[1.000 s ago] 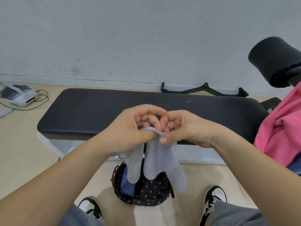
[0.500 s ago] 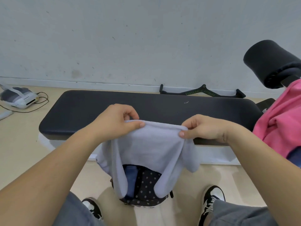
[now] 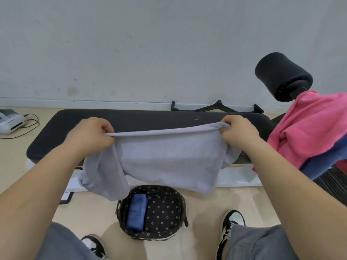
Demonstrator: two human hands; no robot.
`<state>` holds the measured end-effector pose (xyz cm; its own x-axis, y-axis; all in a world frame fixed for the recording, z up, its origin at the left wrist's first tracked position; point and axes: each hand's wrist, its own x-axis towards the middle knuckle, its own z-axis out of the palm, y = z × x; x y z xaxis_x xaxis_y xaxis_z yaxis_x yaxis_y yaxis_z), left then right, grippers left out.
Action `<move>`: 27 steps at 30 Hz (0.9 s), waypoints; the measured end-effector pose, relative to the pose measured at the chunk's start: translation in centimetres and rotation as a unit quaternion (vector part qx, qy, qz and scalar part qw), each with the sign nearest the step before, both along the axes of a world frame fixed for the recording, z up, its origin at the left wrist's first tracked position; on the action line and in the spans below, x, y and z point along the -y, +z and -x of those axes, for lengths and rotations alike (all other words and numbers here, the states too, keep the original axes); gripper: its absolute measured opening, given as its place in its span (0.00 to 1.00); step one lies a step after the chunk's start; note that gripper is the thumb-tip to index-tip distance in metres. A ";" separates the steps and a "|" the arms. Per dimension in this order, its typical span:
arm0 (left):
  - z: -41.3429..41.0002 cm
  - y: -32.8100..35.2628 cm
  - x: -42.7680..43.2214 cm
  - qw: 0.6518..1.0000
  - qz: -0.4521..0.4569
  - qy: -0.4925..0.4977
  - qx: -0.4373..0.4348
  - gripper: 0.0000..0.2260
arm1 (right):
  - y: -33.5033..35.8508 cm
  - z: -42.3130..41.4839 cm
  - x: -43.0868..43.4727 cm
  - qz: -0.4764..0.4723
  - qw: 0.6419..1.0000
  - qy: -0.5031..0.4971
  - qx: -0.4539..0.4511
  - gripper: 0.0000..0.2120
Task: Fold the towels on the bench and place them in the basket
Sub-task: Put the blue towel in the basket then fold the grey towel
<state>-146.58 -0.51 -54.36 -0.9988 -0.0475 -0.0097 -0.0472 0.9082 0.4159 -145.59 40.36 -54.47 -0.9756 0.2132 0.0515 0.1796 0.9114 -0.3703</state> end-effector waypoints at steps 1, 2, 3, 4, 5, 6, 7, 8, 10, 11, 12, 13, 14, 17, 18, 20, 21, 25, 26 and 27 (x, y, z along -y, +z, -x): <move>0.2 0.1 0.4 0.999 0.016 0.027 -0.035 0.08 | -0.5 0.4 0.2 -0.046 0.999 -0.008 -0.018 0.13; 0.4 0.2 0.8 0.995 0.033 0.055 -0.074 0.07 | -1.1 0.8 0.3 -0.078 0.996 -0.014 -0.036 0.15; 0.5 0.2 1.2 0.990 0.047 0.080 -0.111 0.07 | -1.5 1.2 0.4 -0.091 0.994 -0.024 -0.052 0.16; 0.7 0.1 1.6 0.984 0.055 0.099 -0.140 0.07 | -2.0 1.7 0.3 -0.094 0.993 -0.039 -0.059 0.18; 1.0 -0.1 1.9 0.979 0.058 0.112 -0.159 0.08 | -2.2 2.2 0.2 -0.094 0.992 -0.052 -0.060 0.19; 1.3 -0.5 2.2 0.978 0.060 0.117 -0.159 0.08 | -2.4 2.7 0.1 -0.093 0.992 -0.062 -0.058 0.20; 1.7 -1.0 2.3 0.981 0.063 0.114 -0.146 0.08 | -2.5 3.2 0.0 -0.092 0.992 -0.072 -0.051 0.21; 2.1 -1.6 2.2 0.985 0.067 0.106 -0.122 0.09 | -2.7 3.7 0.1 -0.091 0.992 -0.081 -0.041 0.22; 2.9 -2.9 1.5 0.991 0.070 0.088 -0.074 0.11 | -3.1 4.7 0.7 -0.086 0.992 -0.091 -0.007 0.23; 3.3 -3.5 0.9 0.993 0.068 0.082 -0.059 0.11 | -3.2 5.2 1.0 -0.069 0.992 -0.103 0.007 0.22; 3.8 -3.9 0.3 0.994 0.066 0.077 -0.052 0.12 | -3.3 5.9 1.2 -0.037 0.992 -0.120 0.014 0.20; 4.3 -4.3 -0.4 0.994 0.064 0.072 -0.049 0.13 | -3.1 6.8 1.2 0.023 0.989 -0.146 0.012 0.18; 4.9 -4.6 -1.1 0.995 0.061 0.067 -0.049 0.13 | -3.0 7.7 1.2 0.098 0.979 -0.177 0.002 0.15; 6.7 -5.4 -2.8 0.997 0.030 0.047 -0.048 0.11 | -2.0 9.8 1.1 0.164 0.961 -0.223 -0.017 0.12; 7.3 -5.7 -3.2 0.998 0.017 0.045 -0.049 0.10 | -1.9 10.4 1.1 0.149 0.964 -0.217 -0.024 0.12; 8.5 -6.3 -3.6 0.997 -0.001 0.053 -0.052 0.10 | -2.1 11.2 0.9 0.113 0.971 -0.211 -0.029 0.13; 9.2 -6.5 -3.7 0.997 -0.004 0.063 -0.052 0.10 | -2.3 11.4 0.7 0.102 0.972 -0.212 -0.022 0.13; 12.2 -6.3 -3.6 0.995 0.026 0.086 -0.042 0.11 | -4.1 12.0 -0.2 0.047 0.979 -0.198 -0.015 0.14; 12.8 -6.2 -3.5 0.995 0.027 0.092 -0.034 0.12 | -4.7 12.2 -0.1 0.030 0.982 -0.184 -0.011 0.18; 13.3 -6.0 -3.4 0.994 0.025 0.099 -0.024 0.13 | -5.2 12.4 0.3 0.012 0.986 -0.168 -0.016 0.21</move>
